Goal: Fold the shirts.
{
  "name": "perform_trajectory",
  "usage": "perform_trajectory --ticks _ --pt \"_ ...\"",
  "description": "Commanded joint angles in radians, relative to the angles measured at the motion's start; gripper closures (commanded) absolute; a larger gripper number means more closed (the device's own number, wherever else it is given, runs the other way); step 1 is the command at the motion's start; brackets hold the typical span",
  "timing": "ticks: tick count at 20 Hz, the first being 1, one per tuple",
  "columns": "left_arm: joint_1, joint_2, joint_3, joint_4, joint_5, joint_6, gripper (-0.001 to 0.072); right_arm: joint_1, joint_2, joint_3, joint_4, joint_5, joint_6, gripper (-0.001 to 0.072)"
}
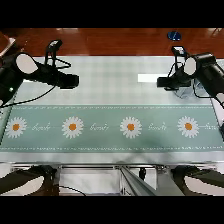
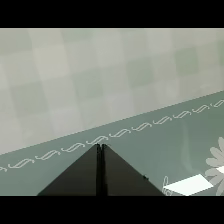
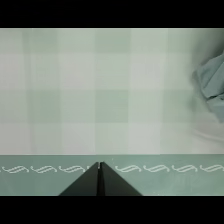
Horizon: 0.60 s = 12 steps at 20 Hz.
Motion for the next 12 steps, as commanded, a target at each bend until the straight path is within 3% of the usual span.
perform_trajectory --ticks 1,12 --pt "0.000 0.000 0.000 0.000 0.000 0.000 0.0690 0.001 0.000 0.000 0.000 0.000 0.000 0.0685" --pt "0.000 -0.001 0.000 0.000 0.028 0.000 0.0689 0.000 0.000 0.000 -0.008 -0.022 0.000 0.0685"
